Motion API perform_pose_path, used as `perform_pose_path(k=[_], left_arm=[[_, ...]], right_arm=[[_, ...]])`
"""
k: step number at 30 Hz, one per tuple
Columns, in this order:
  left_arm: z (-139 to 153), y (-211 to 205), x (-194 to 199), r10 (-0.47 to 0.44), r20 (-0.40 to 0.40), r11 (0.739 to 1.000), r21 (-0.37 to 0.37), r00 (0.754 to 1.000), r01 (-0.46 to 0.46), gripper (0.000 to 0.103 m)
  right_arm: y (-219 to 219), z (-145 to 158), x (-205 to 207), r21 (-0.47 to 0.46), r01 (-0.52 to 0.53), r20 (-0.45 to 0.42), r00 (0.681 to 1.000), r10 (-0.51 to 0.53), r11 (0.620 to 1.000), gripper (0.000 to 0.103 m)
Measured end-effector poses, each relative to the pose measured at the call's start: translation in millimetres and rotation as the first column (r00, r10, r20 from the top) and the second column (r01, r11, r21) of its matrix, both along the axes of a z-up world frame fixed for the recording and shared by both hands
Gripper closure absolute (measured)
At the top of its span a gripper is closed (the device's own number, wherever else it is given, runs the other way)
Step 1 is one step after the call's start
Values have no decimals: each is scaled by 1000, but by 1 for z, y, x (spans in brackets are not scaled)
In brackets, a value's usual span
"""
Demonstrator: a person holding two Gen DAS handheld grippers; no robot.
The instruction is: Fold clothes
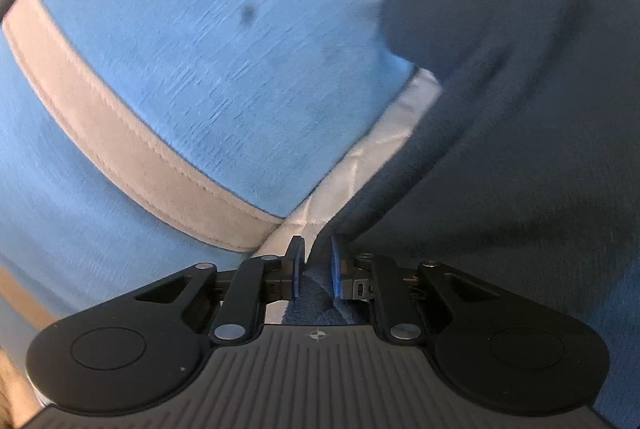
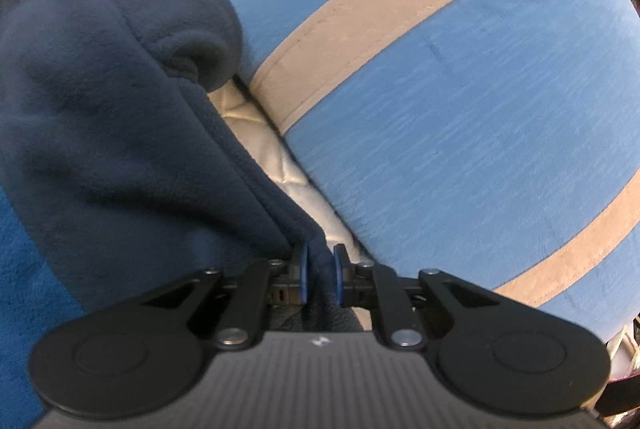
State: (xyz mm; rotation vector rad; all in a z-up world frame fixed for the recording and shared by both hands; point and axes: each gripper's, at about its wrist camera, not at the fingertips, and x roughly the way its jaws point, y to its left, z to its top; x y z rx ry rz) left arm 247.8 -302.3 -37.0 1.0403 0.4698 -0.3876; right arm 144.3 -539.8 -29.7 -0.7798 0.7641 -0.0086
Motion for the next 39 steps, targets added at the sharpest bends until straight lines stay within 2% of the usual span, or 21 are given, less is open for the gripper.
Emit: perform_pose_path(k=[1, 2, 3, 5, 6, 8, 10, 12, 15, 17, 18, 22, 25, 27, 28, 29, 30, 31, 34, 35, 39], left_arm=[[-1, -2, 7, 49, 43, 999, 12, 998, -50, 102], [-2, -2, 21, 144, 109, 988, 39, 984, -149, 102], [3, 5, 37, 222, 74, 975, -1, 972, -223, 102], [17, 26, 61, 328, -59, 935, -125, 943, -333, 102], [19, 32, 63, 344, -54, 927, -137, 937, -348, 99], [23, 41, 61, 304, -63, 938, -157, 951, -310, 97], [29, 49, 55, 266, -92, 940, -196, 960, -279, 84], [39, 57, 50, 229, -133, 927, -271, 964, -258, 67], [55, 67, 44, 169, -171, 899, -377, 971, -223, 49], [65, 72, 42, 93, -216, 883, -433, 972, -181, 43], [68, 73, 43, 56, -239, 888, -432, 969, -158, 42], [66, 76, 43, -44, -322, 908, -407, 946, -96, 42], [48, 69, 28, -57, -390, 905, -409, 919, -117, 42], [37, 66, 42, -59, -442, 903, -405, 895, -141, 42], [34, 64, 41, -60, -448, 898, -414, 892, -148, 43], [30, 63, 41, -62, -455, 893, -424, 888, -154, 46], [26, 65, 42, -76, -462, 888, -434, 884, -150, 62], [24, 64, 43, -94, -461, 890, -436, 882, -133, 70], [21, 51, 23, -98, -344, 937, -349, 934, -30, 83], [19, 47, 19, -90, -305, 947, -320, 948, -13, 84], [16, 35, 15, -42, -220, 962, -274, 975, -20, 86]], right_arm=[[0, 0, 2, -3, 6, 2, 1000, -6, 1000, 91], [-1, -1, 5, -6, 14, 3, 1000, -14, 1000, 92], [-2, -2, 7, -9, 22, 4, 1000, -22, 1000, 93], [-6, -1, 10, 16, 31, -3, 1000, -31, 999, 93], [-7, 0, 10, 21, 30, -6, 1000, -30, 999, 92], [-4, -1, 10, 5, 16, -11, 1000, -16, 1000, 92], [-5, 1, 10, 12, 16, -17, 1000, -15, 1000, 92], [-9, 5, 11, 46, 31, -20, 999, -30, 998, 92], [-11, 8, 11, 55, 32, -31, 999, -30, 998, 91], [-10, 8, 10, 42, 24, -34, 999, -23, 999, 91], [-10, 8, 10, 35, 21, -36, 999, -19, 999, 91], [-11, 9, 11, 31, 19, -39, 999, -17, 999, 91], [-13, 9, 12, 29, 17, -44, 999, -15, 999, 91], [-14, 10, 13, 33, 16, -45, 999, -15, 999, 91], [-15, 11, 13, 36, 16, -45, 999, -15, 999, 91], [-16, 11, 14, 38, 16, -46, 999, -14, 999, 91], [-17, 12, 14, 40, 16, -46, 999, -14, 999, 91], [-18, 13, 14, 42, 16, -46, 999, -14, 999, 91], [-21, 14, 16, 45, 15, -48, 999, -12, 999, 91], [-21, 14, 16, 38, 12, -47, 999, -10, 999, 91], [-21, 15, 18, 24, 20, -42, 999, -19, 1000, 92]])
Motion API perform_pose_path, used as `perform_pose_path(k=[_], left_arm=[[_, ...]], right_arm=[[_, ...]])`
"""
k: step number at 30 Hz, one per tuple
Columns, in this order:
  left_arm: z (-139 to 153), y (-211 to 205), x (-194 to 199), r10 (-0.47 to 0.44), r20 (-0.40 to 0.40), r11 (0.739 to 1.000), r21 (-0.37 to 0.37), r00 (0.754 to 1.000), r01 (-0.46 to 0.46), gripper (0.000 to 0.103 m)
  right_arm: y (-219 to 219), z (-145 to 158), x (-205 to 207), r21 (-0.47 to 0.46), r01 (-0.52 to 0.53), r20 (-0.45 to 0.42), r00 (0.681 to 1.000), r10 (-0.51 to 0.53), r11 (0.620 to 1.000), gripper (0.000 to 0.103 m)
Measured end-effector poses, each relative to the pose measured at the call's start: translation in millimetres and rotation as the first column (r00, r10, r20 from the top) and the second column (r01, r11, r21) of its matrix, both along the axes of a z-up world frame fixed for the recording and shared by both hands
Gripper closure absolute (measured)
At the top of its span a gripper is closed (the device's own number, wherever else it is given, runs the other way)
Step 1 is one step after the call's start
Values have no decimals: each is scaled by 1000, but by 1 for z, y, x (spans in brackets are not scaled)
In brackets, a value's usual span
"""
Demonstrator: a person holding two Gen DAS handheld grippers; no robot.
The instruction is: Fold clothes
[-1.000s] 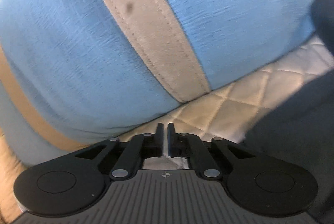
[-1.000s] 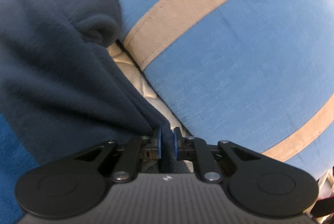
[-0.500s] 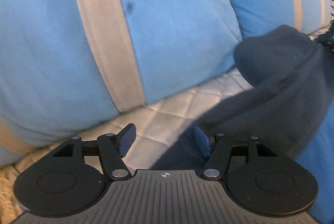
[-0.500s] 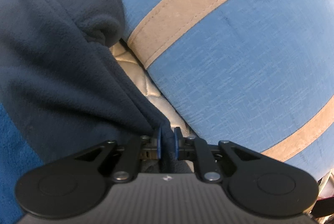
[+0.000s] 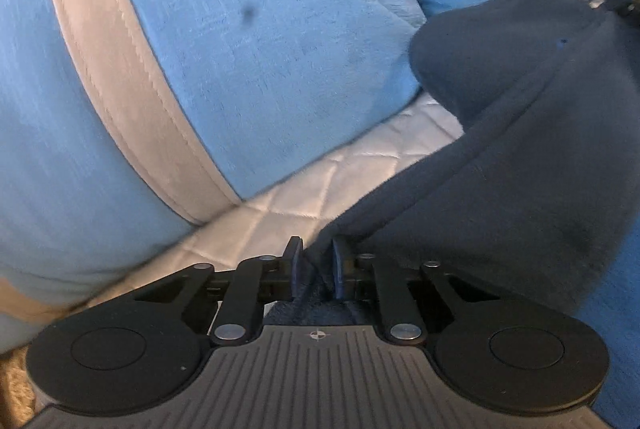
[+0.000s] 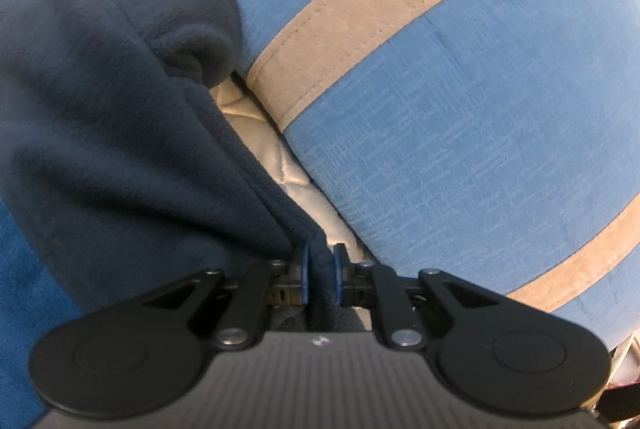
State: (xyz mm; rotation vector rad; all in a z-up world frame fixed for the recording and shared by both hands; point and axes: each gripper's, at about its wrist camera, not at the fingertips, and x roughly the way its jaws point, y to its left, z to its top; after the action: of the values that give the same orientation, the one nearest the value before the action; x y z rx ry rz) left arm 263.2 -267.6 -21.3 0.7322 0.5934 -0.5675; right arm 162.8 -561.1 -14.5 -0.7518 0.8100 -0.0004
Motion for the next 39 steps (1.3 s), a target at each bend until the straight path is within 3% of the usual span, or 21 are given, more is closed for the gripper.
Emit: perform_pose_path(k=[15, 25, 28, 29, 31, 32, 33, 34, 39], left_arm=[[10, -8, 5, 48, 32, 998, 27, 998, -49, 86], [14, -11, 11, 92, -9, 996, -10, 996, -92, 86], [21, -11, 9, 151, -44, 988, -39, 988, -152, 79], [24, -13, 6, 166, -46, 985, -34, 985, -167, 76], [30, -18, -5, 189, -15, 982, 20, 982, -189, 60], [34, -19, -12, 192, 2, 981, 41, 981, -191, 56], [39, -20, -19, 193, 17, 979, 59, 981, -194, 46], [46, -18, -28, 190, 15, 980, 55, 982, -190, 36], [102, 2, -76, 215, -27, 973, -75, 976, -217, 29]], right_arm=[[-15, 10, 20, 47, 58, 11, 998, -59, 997, 92], [-25, 14, 39, 65, 86, 14, 996, -87, 994, 92], [-25, 16, 44, 71, 101, -2, 995, -101, 992, 88], [-24, 18, 43, 66, 102, 7, 995, -103, 993, 67], [-22, 23, 37, 39, 103, 31, 994, -104, 994, 45], [-20, 26, 33, 19, 101, 43, 994, -102, 995, 18], [-18, 30, 27, 7, 93, 58, 994, -94, 996, 0], [-17, 36, 19, 0, 81, 77, 994, -81, 997, 0], [-18, 82, -13, 52, 87, 104, 990, -92, 995, 0]])
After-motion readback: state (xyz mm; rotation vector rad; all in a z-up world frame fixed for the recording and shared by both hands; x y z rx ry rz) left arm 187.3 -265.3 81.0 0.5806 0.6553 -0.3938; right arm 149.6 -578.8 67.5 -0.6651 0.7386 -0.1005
